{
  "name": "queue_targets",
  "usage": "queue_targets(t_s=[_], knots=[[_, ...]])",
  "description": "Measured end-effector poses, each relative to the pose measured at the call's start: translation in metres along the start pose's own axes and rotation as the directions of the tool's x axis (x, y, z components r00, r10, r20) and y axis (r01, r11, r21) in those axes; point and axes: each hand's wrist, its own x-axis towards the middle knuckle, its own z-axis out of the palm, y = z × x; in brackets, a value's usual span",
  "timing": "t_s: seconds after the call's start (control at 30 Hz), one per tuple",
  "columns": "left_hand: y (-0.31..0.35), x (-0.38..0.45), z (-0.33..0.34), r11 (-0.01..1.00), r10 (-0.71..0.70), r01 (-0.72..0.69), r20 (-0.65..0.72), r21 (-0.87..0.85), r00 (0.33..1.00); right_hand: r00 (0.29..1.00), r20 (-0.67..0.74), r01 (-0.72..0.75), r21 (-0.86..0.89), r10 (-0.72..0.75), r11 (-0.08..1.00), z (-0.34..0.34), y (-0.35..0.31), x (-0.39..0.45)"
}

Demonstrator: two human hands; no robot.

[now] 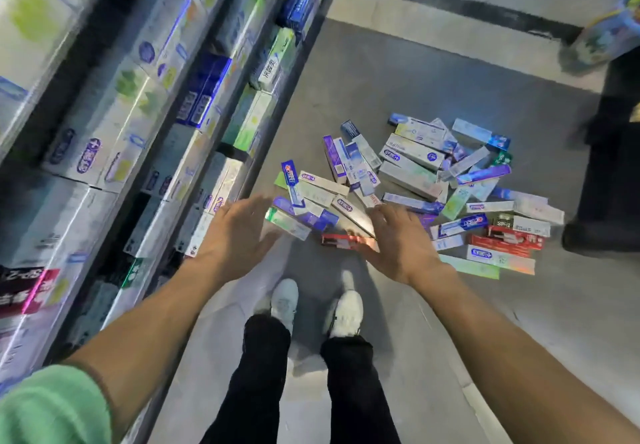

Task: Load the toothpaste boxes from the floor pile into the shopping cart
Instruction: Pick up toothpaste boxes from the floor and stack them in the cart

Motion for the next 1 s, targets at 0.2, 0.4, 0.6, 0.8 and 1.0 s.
queue_targets(t_s=[0.2,0.4,0.6,0.8,1.0], knots=[[-0.054,0.067,0.15,1.0,0.015,-0.014,0.043,-0.021,0.999,1.0,-0.011,0.016,0.011,-0.015,1.0,0.131,0.021,0.097],[-0.103,0.131,0.326,0.999,0.035,-0.035,0.002,-0.011,0.999,0.998,-0.016,-0.054,0.043,0.055,0.998,0.279,0.057,0.201],[-0.132,0.172,0.441,0.998,-0.021,0.016,-0.079,-0.067,0.997,0.995,-0.101,0.004,0.012,-0.002,1.0,0.389,0.084,0.266],[-0.146,0.194,0.488,0.991,-0.048,0.025,-0.174,-0.13,0.984,0.975,-0.207,0.076,-0.017,-0.078,0.997,0.436,0.089,0.297],[-0.13,0.215,0.469,0.956,-0.203,0.154,-0.187,-0.251,0.961,0.973,-0.207,0.096,-0.059,-0.107,0.994,0.44,0.092,0.277]])
